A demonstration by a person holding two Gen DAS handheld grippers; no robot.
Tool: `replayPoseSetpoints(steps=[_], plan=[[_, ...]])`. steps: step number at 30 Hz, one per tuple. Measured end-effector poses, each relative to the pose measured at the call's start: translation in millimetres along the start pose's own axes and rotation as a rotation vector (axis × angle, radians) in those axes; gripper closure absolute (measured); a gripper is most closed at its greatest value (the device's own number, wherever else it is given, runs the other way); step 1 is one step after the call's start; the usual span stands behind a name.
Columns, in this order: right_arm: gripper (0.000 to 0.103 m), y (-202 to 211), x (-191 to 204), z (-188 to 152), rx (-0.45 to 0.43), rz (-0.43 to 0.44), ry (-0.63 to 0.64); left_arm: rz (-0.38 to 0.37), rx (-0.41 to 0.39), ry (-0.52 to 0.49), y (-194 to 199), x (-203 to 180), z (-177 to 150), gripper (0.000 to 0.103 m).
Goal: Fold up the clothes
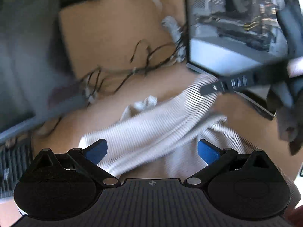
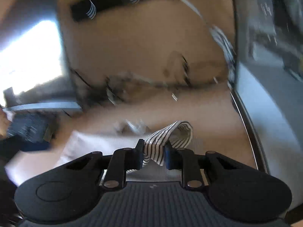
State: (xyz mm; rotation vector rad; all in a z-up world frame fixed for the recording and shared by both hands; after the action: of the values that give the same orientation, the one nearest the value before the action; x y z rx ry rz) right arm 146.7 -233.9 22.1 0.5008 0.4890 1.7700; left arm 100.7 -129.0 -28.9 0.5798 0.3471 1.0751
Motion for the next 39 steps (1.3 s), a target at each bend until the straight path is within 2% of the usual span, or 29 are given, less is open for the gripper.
replayPoseSetpoints(steps=[3, 5, 8, 9, 10, 12, 15, 18, 20, 21, 22, 23, 25, 26, 28, 30, 31, 32, 34, 36, 39], plan=[[0.083, 24.5, 15.8, 29.9, -0.069, 0.067, 0.020, -0.027, -0.089, -0.058, -4.1, -20.0, 18.1, 0.000], [0.091, 37.2, 25.0, 45.4, -0.103, 0.097, 0.039, -0.022, -0.164, -0.098, -3.3, -29.6, 30.7, 0.000], [0.091, 47.5, 33.0, 56.8, -0.133, 0.115, 0.058, -0.001, -0.253, -0.112, 1.6, -32.1, 47.4, 0.000], [0.091, 49.2, 35.3, 58.3, -0.141, 0.114, 0.064, 0.003, -0.271, -0.107, 3.3, -30.6, 51.8, 0.006], [0.091, 49.7, 36.4, 58.4, -0.144, 0.115, 0.063, 0.006, -0.278, -0.101, 4.1, -28.0, 54.8, 0.036], [0.091, 49.3, 39.3, 57.6, -0.146, 0.122, 0.057, 0.012, -0.249, -0.086, -1.1, -19.1, 57.2, 0.069], [0.091, 44.7, 44.0, 53.0, -0.133, 0.096, 0.081, 0.009, -0.173, -0.031, -13.2, -2.5, 53.0, 0.080], [0.091, 27.4, 33.5, 34.4, -0.069, 0.016, 0.092, -0.002, -0.114, 0.032, -14.1, 11.4, 43.5, 0.079], [0.091, 11.8, 18.9, 14.2, 0.007, -0.011, 0.036, -0.009, -0.086, 0.055, -11.3, 18.0, 34.9, 0.073], [0.090, 4.4, 12.5, 3.1, 0.045, -0.018, 0.007, -0.007, -0.073, 0.059, -9.4, 20.5, 30.6, 0.064], [0.087, -2.4, 7.4, -7.9, 0.078, -0.029, -0.009, -0.006, -0.060, 0.065, -7.9, 23.1, 26.7, 0.056], [0.074, -8.3, 3.1, -18.2, 0.104, -0.040, -0.017, -0.006, -0.048, 0.073, -6.8, 25.6, 23.2, 0.052], [0.056, -19.7, -3.1, -35.0, 0.133, -0.069, -0.020, -0.007, -0.022, 0.088, -3.4, 30.1, 15.8, 0.045], [0.056, -26.4, -5.6, -41.0, 0.143, -0.084, -0.021, -0.009, -0.012, 0.094, -0.8, 31.1, 12.1, 0.043], [0.053, -40.6, -10.2, -53.3, 0.177, -0.097, -0.029, -0.008, 0.003, 0.097, 2.9, 32.6, 7.9, 0.025], [0.051, -49.8, -10.0, -61.5, 0.186, -0.102, -0.022, -0.006, 0.009, 0.092, 8.0, 33.2, 5.4, 0.023], [0.054, -51.6, -7.5, -62.8, 0.183, -0.096, -0.011, -0.005, 0.012, 0.088, 10.4, 32.8, 3.3, 0.021], [0.075, -50.8, -3.1, -61.7, 0.174, -0.081, 0.006, -0.005, 0.015, 0.083, 12.4, 32.2, 1.4, 0.020], [0.103, -49.2, 5.4, -54.3, 0.157, -0.031, 0.021, -0.007, 0.017, 0.067, 15.2, 29.6, -1.5, 0.016], [0.103, -41.8, 11.3, -43.1, 0.122, -0.025, 0.050, -0.019, 0.013, 0.042, 16.2, 24.5, -3.2, 0.009], [0.103, -29.9, 10.2, -32.8, 0.095, -0.055, 0.078, -0.041, 0.012, 0.009, 12.3, 15.4, -2.5, 0.009]])
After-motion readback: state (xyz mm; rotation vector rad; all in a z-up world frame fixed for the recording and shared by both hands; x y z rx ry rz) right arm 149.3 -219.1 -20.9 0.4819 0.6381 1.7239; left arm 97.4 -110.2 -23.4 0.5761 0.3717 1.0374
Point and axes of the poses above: each gripper's, at about its wrist camera, not at the fingertips, and y roughly against the way its jaws point, x to its left, z to its top, the point moved 9 cm from there along -y, roughly the way its jaws point, and after that the axes turned 9 degrees about y, right-handed, at the moved point
